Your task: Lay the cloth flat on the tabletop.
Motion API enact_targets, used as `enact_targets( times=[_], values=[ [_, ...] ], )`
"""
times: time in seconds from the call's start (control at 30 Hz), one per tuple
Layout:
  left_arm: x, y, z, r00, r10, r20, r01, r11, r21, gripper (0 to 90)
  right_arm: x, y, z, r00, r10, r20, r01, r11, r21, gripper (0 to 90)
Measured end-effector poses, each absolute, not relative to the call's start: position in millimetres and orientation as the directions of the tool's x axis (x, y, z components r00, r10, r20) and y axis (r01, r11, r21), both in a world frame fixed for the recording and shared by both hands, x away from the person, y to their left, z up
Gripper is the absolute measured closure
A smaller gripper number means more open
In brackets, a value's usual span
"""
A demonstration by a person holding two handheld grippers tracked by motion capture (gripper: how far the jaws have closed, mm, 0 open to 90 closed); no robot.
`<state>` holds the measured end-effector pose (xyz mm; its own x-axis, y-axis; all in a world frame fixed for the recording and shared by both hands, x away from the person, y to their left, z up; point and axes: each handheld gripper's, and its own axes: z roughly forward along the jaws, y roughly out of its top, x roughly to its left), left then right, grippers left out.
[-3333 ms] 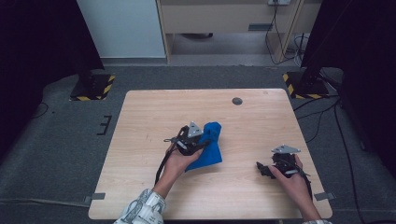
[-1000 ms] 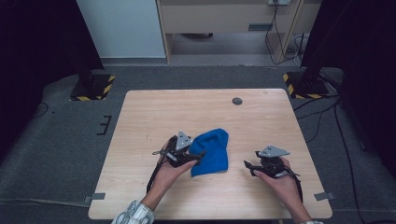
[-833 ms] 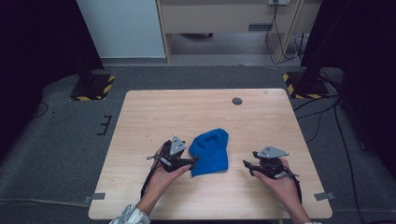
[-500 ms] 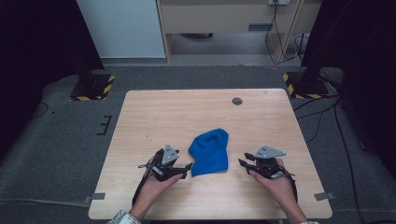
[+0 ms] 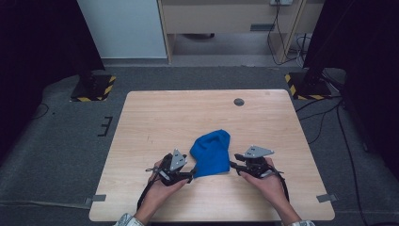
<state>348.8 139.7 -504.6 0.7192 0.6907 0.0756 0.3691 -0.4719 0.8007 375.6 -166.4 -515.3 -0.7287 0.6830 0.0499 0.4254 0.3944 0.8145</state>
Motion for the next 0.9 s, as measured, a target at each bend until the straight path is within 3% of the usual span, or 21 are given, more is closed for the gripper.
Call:
enact_targets(
  times=[0.2,0.4,0.47,0.67,0.9],
  values=[
    [350,139,-508,0.736,0.673,0.078,0.373,-0.498,0.783,45.9,379,-157,-521,-0.732,0.679,0.057,0.441,0.408,0.799,47.7],
    [350,134,-512,0.757,0.649,0.074,0.370,-0.519,0.771,50.9,384,-156,-525,-0.726,0.684,0.071,0.456,0.402,0.794,48.4],
    [349,131,-512,0.765,0.640,0.077,0.365,-0.528,0.767,51.8,386,-154,-527,-0.730,0.679,0.073,0.455,0.404,0.793,52.4],
    [352,124,-516,0.774,0.625,0.100,0.352,-0.556,0.753,58.7,385,-148,-527,-0.757,0.651,0.055,0.423,0.424,0.801,78.5],
    [359,116,-518,0.789,0.601,0.128,0.323,-0.583,0.746,76.9,383,-151,-520,-0.760,0.647,0.065,0.411,0.401,0.819,87.2]
  ],
)
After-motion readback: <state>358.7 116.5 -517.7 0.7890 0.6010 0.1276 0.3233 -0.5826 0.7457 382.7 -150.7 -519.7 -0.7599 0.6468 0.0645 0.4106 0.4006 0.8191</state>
